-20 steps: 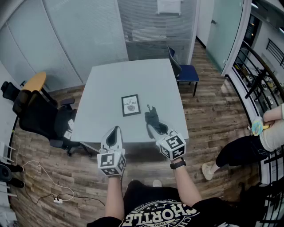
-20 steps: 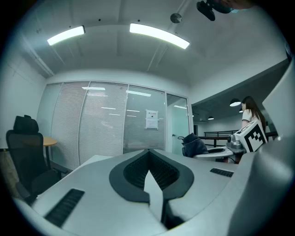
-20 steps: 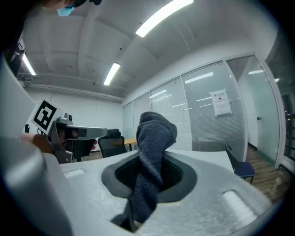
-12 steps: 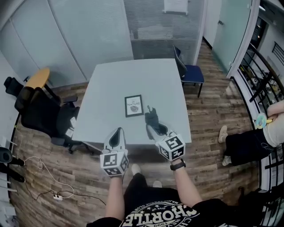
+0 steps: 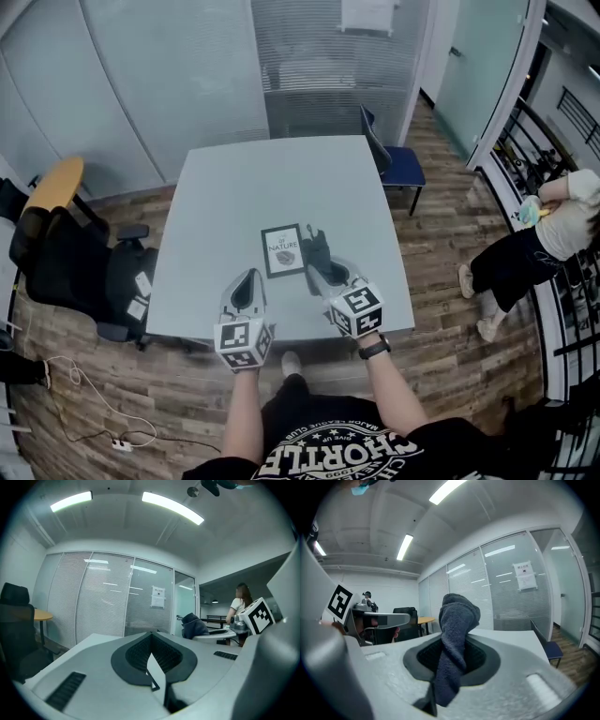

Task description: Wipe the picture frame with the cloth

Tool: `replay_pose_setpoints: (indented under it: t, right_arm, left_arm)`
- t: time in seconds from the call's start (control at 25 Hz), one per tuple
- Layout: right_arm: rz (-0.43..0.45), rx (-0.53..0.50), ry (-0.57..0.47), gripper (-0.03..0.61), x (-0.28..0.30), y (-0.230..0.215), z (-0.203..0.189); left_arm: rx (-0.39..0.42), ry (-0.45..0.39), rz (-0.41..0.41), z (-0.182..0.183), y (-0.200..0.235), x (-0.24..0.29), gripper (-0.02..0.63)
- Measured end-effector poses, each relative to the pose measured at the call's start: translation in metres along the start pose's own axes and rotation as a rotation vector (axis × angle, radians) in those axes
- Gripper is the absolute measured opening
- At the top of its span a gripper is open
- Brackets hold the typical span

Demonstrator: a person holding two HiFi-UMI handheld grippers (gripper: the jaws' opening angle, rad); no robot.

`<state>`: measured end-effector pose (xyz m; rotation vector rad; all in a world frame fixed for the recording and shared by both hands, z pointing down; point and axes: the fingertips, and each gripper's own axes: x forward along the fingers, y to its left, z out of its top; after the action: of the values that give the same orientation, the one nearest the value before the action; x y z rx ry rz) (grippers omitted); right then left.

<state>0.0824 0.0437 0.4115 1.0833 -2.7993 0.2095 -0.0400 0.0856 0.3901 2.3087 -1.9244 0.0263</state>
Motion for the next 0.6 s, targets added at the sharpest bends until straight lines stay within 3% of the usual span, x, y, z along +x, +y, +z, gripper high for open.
replay_pose_setpoints:
  t: [0.24,0.4,0.6]
  right_arm:
    - [-0.063,-0.055,0.009,0.075,0.075,-0.015,0.016]
    - [-0.088,-0.085,0.059,0.075,0.104,-0.022,0.001]
    - [-0.045,-0.189,0.211,0.075,0.133,-0.031,-0.038]
  left_arm:
    - [0.032,0.033,-0.04,0.01,0.048,0.063,-0.003]
    - [0.059,0.086,-0.065,-0.013,0.072,0.087,-0.003]
    - [0.011,0.166,-0.096,-0.055,0.086,0.115,-0.003]
